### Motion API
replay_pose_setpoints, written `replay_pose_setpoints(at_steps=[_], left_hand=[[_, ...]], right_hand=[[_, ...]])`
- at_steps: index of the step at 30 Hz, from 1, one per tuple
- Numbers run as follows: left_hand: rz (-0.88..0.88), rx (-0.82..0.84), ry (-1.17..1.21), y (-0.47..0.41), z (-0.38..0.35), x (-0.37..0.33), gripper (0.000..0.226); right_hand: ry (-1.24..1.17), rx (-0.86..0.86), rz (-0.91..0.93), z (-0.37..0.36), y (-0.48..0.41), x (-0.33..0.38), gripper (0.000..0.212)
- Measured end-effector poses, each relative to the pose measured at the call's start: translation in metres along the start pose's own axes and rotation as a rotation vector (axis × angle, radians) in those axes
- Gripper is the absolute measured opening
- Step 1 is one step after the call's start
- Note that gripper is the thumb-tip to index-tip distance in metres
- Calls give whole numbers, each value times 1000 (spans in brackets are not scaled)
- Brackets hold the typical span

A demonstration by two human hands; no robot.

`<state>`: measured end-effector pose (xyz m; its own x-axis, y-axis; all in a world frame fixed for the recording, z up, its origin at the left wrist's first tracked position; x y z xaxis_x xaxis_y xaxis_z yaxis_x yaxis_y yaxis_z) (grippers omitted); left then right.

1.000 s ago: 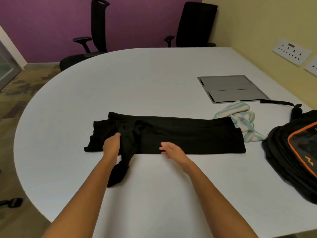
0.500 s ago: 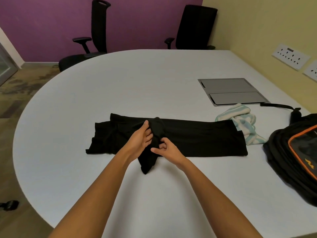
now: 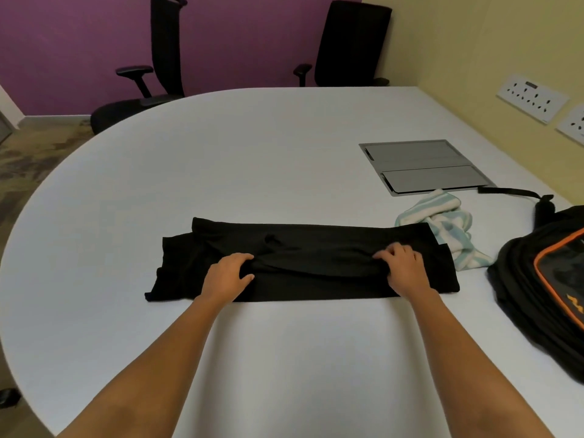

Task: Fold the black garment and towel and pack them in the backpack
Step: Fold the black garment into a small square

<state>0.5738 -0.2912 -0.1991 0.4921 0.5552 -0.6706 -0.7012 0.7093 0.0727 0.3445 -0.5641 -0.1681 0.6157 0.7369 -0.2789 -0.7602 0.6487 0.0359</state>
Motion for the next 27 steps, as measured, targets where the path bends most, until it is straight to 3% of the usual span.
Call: replay_pose_setpoints(at_steps=[2,7,14,20,27], left_hand=[[-41,-5,-112,-7,-5,-1,47],[-105,-21,-242,-21,-8,-5,37],[-208,5,-233,-31,-9,-12,19],[-199,2,-170,-30,-9,-12,16],[-194,-166,-27,-29,7,-12,30]], right_hand=[[-85,113,-60,-26,5,-9,50],[-364,41,-363,-29,1,-34,44],[-550,201,-705,-68,11,-57,84],[-601,175,-761,-75,11,-74,69],[-591,279,-778,-86,11,-83,78]])
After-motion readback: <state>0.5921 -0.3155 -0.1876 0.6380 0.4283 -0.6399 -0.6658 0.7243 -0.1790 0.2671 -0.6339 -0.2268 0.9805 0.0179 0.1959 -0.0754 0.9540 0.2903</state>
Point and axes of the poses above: each hand's wrist, its own y-axis away from the middle knuckle, its own z-axis out of the back of the hand, x = y × z, the point moved 9 cm from there along -y, towards the middle knuckle, and after that the axes turned 15 degrees about y, right-handed, at the moved point
